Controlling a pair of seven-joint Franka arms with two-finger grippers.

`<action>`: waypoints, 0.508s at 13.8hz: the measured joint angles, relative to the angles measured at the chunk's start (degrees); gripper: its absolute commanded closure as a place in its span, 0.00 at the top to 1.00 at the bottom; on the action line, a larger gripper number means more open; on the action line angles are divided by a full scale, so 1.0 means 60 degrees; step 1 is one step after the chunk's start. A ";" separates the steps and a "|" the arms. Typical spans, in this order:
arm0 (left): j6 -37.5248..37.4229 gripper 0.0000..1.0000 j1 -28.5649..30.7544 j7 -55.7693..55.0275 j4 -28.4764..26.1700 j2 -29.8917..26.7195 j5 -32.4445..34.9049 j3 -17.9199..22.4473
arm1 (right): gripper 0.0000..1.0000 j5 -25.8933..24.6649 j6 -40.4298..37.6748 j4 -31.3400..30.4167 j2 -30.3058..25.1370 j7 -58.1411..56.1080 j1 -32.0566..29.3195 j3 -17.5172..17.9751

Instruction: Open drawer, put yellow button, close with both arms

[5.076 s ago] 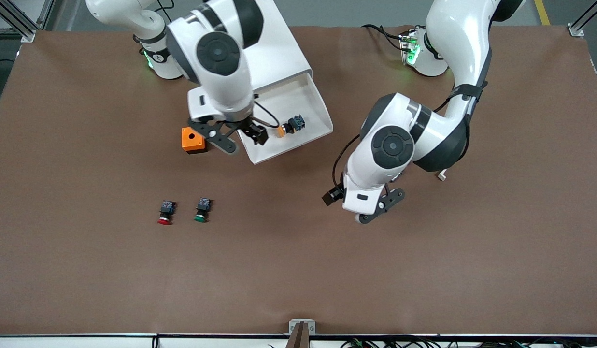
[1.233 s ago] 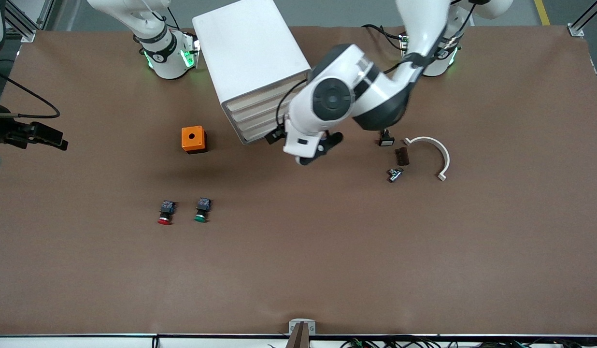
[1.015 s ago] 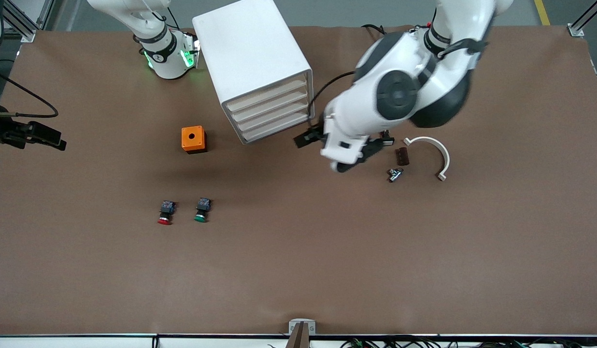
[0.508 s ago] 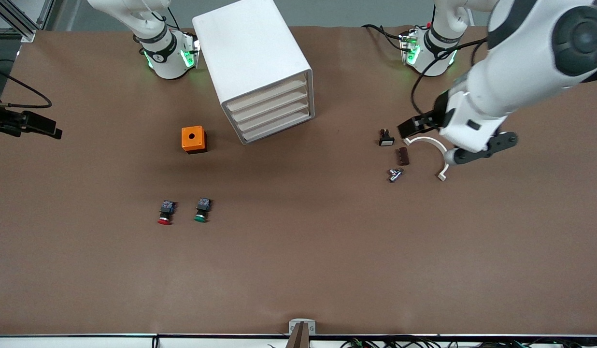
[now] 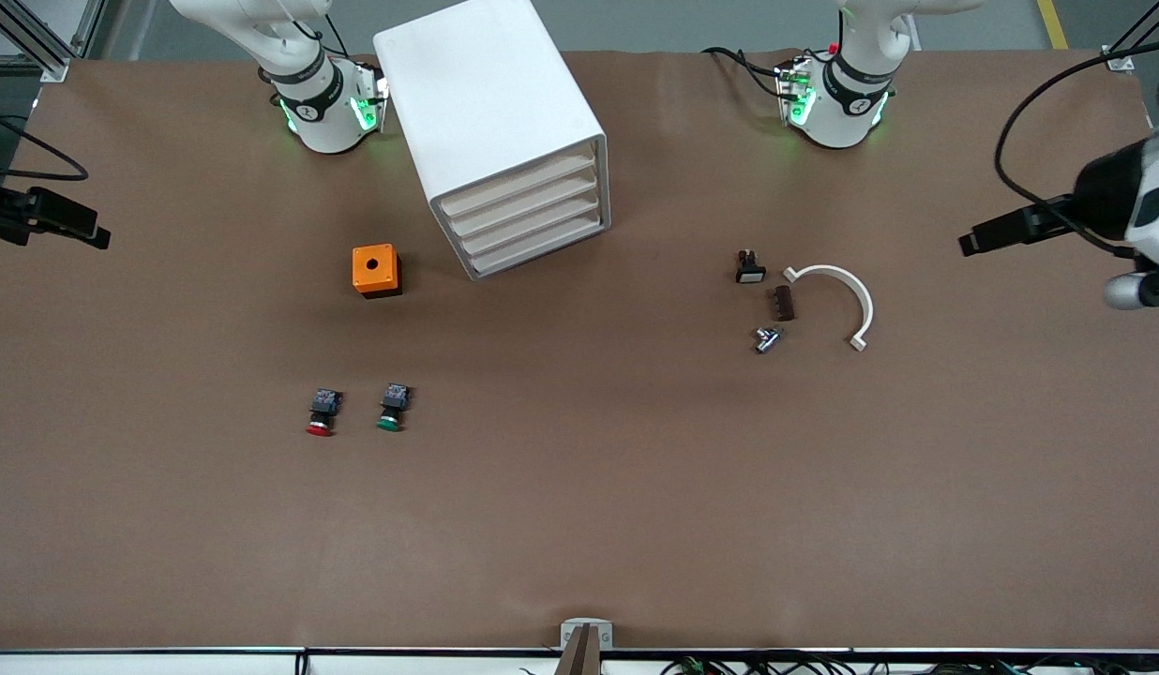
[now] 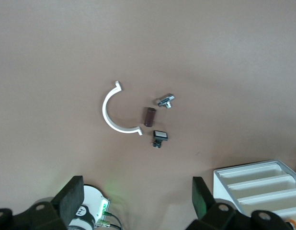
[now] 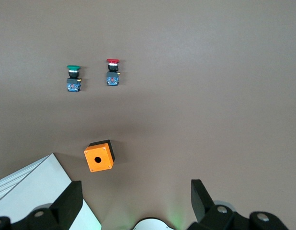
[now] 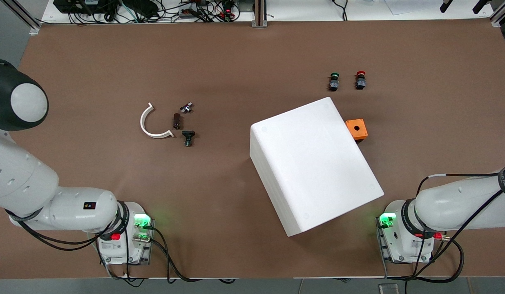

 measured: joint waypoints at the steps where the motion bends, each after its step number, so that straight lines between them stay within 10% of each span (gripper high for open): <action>1: 0.0000 0.99 0.0141 0.0089 -0.0136 -0.0048 0.0000 0.0000 | 1.00 -0.0013 0.0049 0.0000 -0.0023 0.0000 0.0002 0.0029; 7: 0.1329 0.99 -0.0280 0.0515 -0.1702 -0.0806 0.0736 0.0016 | 1.00 -0.0062 0.0228 -0.0012 -0.0024 -0.0065 0.0010 0.0053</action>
